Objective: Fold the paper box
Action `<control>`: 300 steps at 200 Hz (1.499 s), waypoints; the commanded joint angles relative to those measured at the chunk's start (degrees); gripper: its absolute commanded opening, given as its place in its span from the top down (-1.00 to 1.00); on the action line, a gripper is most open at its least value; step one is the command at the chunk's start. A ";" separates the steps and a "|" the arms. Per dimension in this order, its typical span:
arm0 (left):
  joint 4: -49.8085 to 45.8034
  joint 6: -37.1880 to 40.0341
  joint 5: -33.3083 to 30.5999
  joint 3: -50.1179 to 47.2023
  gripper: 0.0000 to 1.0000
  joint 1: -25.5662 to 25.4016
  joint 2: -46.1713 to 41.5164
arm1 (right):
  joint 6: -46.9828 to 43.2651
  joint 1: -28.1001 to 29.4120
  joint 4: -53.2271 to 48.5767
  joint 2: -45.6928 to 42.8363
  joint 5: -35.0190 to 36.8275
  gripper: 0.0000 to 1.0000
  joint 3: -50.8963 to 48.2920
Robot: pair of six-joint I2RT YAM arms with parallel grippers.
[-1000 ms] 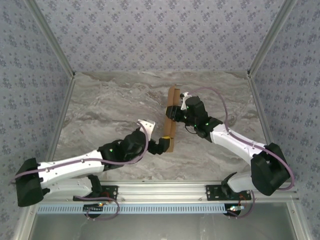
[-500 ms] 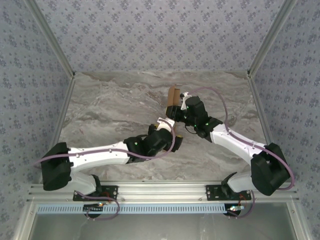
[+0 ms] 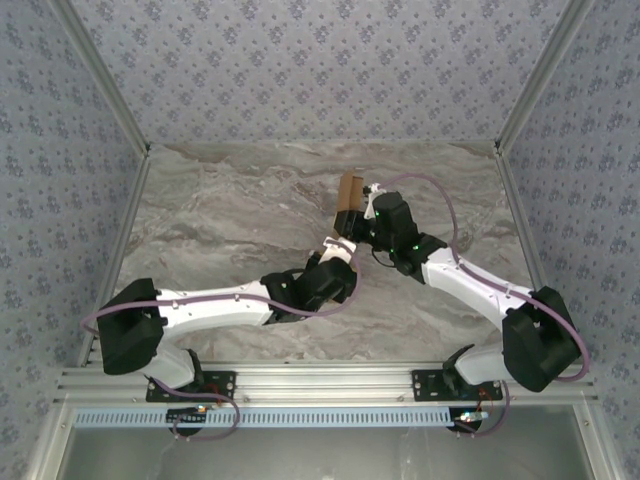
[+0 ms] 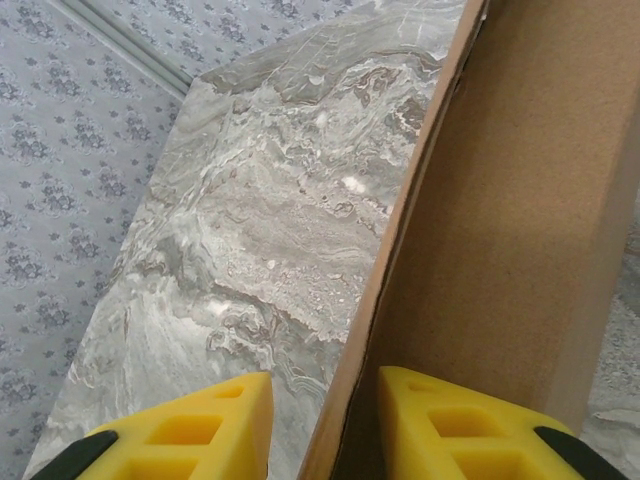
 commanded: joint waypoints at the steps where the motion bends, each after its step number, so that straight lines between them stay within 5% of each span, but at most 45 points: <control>1: 4.16 1.15 2.51 -0.54 -0.13 0.84 -0.58 | -0.19 -0.52 -8.35 0.65 1.31 0.30 -2.38; 56: 8.85 6.75 12.35 -6.96 0.07 6.03 -5.60 | -0.89 -2.05 -10.92 -3.24 1.49 0.06 -0.13; 89: 8.94 13.48 19.58 -9.31 0.12 10.21 -9.44 | -6.26 -3.68 -13.68 -7.95 0.92 -0.24 2.48; 134: 8.84 20.25 31.06 -11.31 0.25 18.78 -15.17 | -16.00 -8.26 -18.22 -13.14 -2.76 -0.37 5.90; 184: 1.95 32.29 42.88 -8.43 0.37 29.75 -16.65 | -31.35 -16.61 -20.29 -13.14 -8.60 -0.42 10.16; 231: -3.37 44.27 65.54 -5.83 0.40 41.81 -15.27 | -41.44 -23.77 -20.88 -7.00 -19.96 -0.40 14.96; 263: -6.64 54.19 71.82 -4.73 0.40 43.74 -14.98 | -52.89 -24.56 -23.65 -4.81 -27.04 -0.36 17.13; 300: -12.58 63.55 78.43 -1.98 0.37 46.28 -12.43 | -60.42 -24.47 -27.13 -3.73 -26.24 -0.35 17.73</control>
